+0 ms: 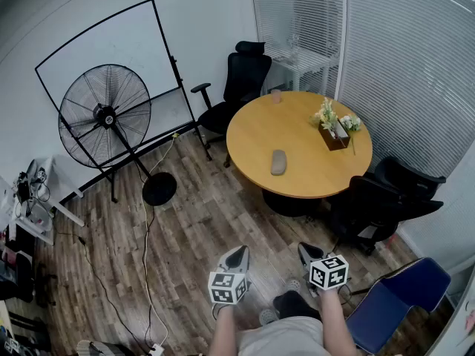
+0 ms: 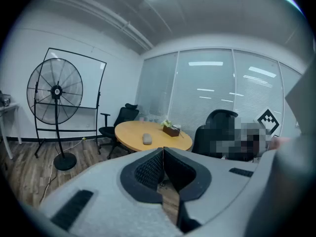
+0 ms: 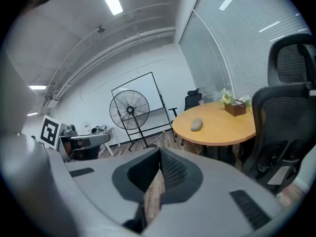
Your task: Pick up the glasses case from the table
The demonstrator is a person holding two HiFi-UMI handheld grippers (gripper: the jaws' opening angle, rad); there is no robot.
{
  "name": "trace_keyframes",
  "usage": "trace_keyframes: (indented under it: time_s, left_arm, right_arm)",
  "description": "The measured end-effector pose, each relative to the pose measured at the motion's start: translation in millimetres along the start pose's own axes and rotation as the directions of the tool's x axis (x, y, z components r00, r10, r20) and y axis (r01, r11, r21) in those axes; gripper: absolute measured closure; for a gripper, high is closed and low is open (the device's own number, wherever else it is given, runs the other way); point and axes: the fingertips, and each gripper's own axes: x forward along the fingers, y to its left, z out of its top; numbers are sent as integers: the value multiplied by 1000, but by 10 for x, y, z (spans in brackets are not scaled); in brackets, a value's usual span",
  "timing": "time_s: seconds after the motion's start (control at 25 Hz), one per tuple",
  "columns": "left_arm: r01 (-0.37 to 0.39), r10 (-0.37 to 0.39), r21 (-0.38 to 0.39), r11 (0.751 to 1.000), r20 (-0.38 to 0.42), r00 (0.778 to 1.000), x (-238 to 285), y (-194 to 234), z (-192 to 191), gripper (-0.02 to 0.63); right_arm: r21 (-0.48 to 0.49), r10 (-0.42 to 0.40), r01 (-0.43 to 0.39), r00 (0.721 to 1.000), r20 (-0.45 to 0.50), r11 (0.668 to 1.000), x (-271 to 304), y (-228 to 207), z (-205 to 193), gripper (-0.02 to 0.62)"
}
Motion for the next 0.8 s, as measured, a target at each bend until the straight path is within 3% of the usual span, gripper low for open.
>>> trace_keyframes:
  time_s: [0.56, 0.68, 0.8]
  left_arm:
    - [1, 0, -19, 1000, 48, 999, -200, 77, 72, 594]
    - [8, -7, -16, 1000, 52, 999, -225, 73, 72, 499]
    - [23, -21, -27, 999, 59, 998, -266, 56, 54, 451]
  right_arm:
    - [27, 9, -11, 998, 66, 1000, -57, 166, 52, 595]
    - [22, 20, -21, 998, 59, 1000, -63, 200, 26, 562]
    - [32, 48, -50, 997, 59, 998, -58, 247, -5, 484]
